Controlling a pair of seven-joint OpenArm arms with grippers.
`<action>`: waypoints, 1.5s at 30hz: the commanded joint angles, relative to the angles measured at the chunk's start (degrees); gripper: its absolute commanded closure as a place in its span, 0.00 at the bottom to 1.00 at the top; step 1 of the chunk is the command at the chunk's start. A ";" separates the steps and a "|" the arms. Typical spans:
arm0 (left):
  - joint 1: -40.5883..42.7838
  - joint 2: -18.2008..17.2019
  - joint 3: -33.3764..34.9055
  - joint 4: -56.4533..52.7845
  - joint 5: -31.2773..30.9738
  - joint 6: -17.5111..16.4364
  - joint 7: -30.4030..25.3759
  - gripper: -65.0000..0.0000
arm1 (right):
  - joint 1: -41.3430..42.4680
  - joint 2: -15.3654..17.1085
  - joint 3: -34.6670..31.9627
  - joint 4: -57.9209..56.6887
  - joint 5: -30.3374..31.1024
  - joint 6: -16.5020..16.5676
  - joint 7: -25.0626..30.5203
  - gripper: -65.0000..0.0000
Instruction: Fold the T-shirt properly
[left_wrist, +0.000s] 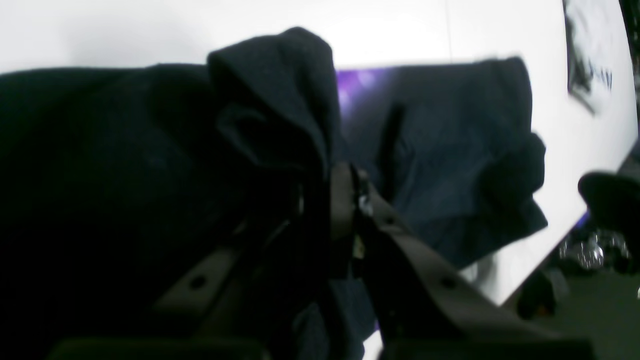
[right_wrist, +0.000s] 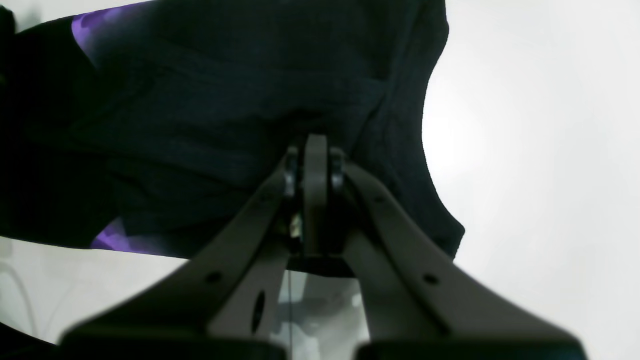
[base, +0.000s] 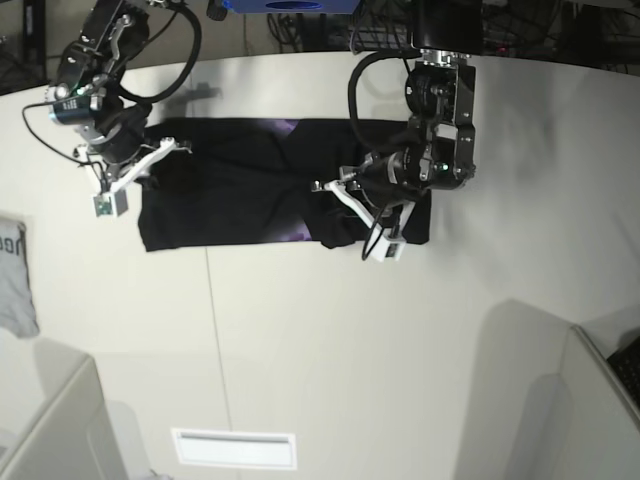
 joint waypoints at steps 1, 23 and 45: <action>-1.56 0.56 0.59 0.15 -1.29 -0.52 -0.87 1.00 | 0.45 0.30 0.12 0.91 0.54 0.41 1.17 1.00; -1.82 1.26 0.94 -0.90 -1.65 -0.52 -0.52 0.84 | 0.54 0.30 0.21 0.91 0.54 0.41 1.26 1.00; -1.03 -0.14 19.14 8.15 -1.82 -0.52 -0.43 0.48 | 2.03 0.74 0.29 0.91 0.54 0.41 1.34 1.00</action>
